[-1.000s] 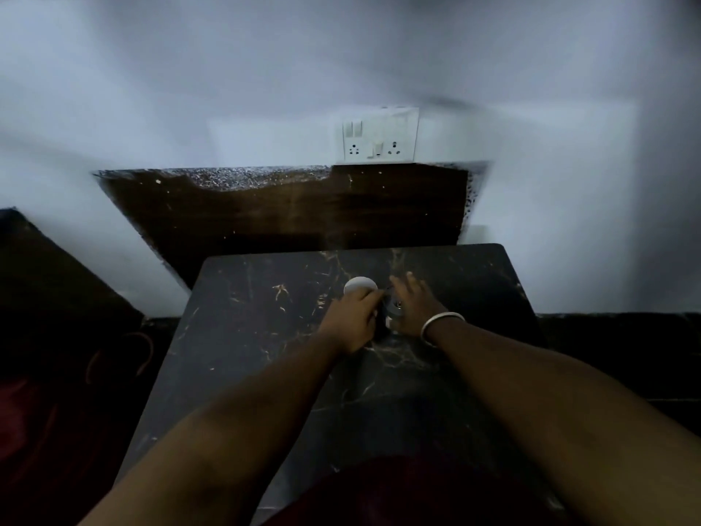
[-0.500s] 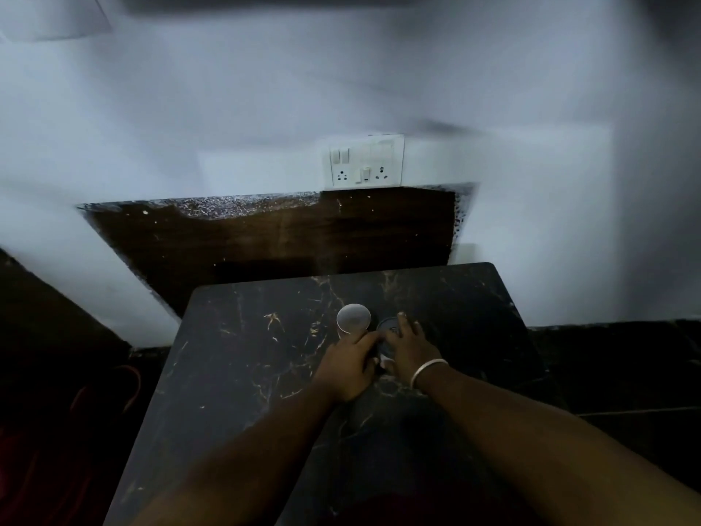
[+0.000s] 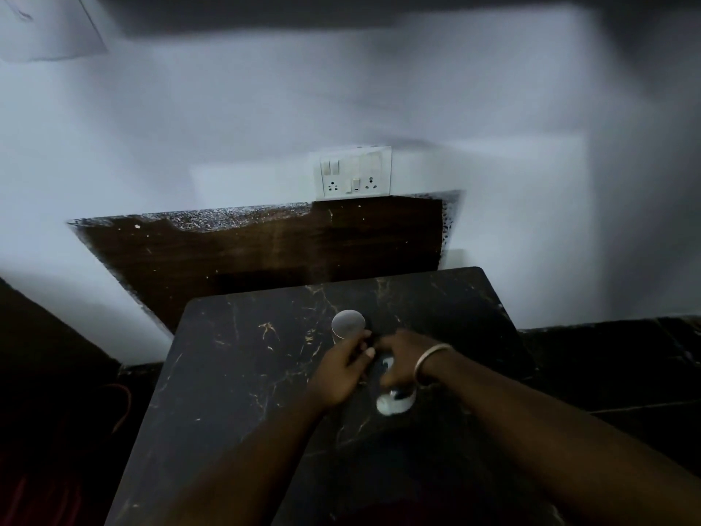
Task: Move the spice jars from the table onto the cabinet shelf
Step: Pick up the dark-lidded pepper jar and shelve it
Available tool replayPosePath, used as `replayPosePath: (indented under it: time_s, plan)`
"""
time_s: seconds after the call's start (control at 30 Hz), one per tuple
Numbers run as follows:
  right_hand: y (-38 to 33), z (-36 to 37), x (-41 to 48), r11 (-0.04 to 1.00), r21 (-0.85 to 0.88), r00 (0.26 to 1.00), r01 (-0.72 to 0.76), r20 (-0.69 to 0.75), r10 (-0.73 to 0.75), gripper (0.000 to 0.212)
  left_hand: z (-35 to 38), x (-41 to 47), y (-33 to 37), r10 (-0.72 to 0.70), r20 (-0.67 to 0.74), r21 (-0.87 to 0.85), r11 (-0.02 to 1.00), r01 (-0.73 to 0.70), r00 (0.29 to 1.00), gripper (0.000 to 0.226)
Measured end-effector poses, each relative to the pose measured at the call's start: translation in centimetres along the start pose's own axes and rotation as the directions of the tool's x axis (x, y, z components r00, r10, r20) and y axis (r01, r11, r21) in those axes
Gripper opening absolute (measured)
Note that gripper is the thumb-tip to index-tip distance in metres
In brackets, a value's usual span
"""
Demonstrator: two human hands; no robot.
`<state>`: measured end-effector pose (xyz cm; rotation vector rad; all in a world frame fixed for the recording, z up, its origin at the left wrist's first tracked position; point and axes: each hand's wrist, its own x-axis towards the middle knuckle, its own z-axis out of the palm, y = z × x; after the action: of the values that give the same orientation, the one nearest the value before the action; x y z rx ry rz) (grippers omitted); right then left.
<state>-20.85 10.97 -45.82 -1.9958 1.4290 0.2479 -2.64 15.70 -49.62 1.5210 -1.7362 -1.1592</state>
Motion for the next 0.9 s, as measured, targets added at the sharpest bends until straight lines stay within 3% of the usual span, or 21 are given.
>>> replayPosePath:
  time_s: [0.07,0.13,0.2,0.27,0.33,0.43,0.53,0.6,0.77,0.9]
  plan:
    - [-1.2,-4.2,-2.1,0.987,0.148,0.997,0.058,-0.065,-0.048,0.054,-0.7,-0.4,3.2,0.01,-0.012,-0.144,0.99,-0.011,1.0,0.029]
    - [-2.7,-8.3,-4.9,0.972,0.192,0.974,0.137,-0.206,-0.096,0.054,-1.6,-0.8,7.1,0.093,-0.065,-0.234,0.967,-0.105,0.994,0.032]
    - [-4.3,-11.4,-7.7,0.954,0.208,0.906,0.215,-0.407,-0.116,0.067,-2.7,-1.1,11.2,0.169,-0.154,-0.326,0.921,-0.212,0.973,0.041]
    - [-5.9,-13.3,-10.1,0.896,0.276,0.792,0.348,-0.597,-0.124,0.071,-3.9,-1.6,15.4,0.185,-0.234,-0.454,0.847,-0.276,0.954,0.053]
    - [-7.2,-14.4,-12.2,0.756,0.355,0.667,0.551,-0.731,-0.142,0.06,-5.1,-2.7,19.2,0.155,-0.269,-0.578,0.763,-0.289,0.95,0.072]
    - [-8.5,-14.5,-14.8,0.431,0.416,0.517,0.801,-0.843,-0.149,0.042,-6.7,-4.5,23.1,0.111,-0.26,-0.712,0.649,-0.268,0.959,0.082]
    - [-9.4,-13.6,-16.4,0.079,0.465,0.472,0.882,-0.869,-0.151,0.034,-7.7,-5.8,25.2,0.124,-0.198,-0.781,0.58,-0.233,0.972,0.081]
    - [-9.8,-13.1,-17.0,-0.022,0.457,0.449,0.889,-0.88,-0.156,0.035,-7.9,-6.3,25.9,0.156,-0.159,-0.811,0.543,-0.219,0.975,0.082]
    - [-10.4,-12.5,-18.5,-0.012,0.39,0.384,0.921,-0.912,-0.146,0.033,-7.5,-7.2,26.6,0.192,-0.183,-0.839,0.48,-0.255,0.964,0.063]
    - [-10.8,-12.3,-19.3,0.004,0.367,0.364,0.93,-0.922,-0.134,0.031,-7.0,-8.0,27.3,0.182,-0.207,-0.849,0.454,-0.269,0.961,0.064]
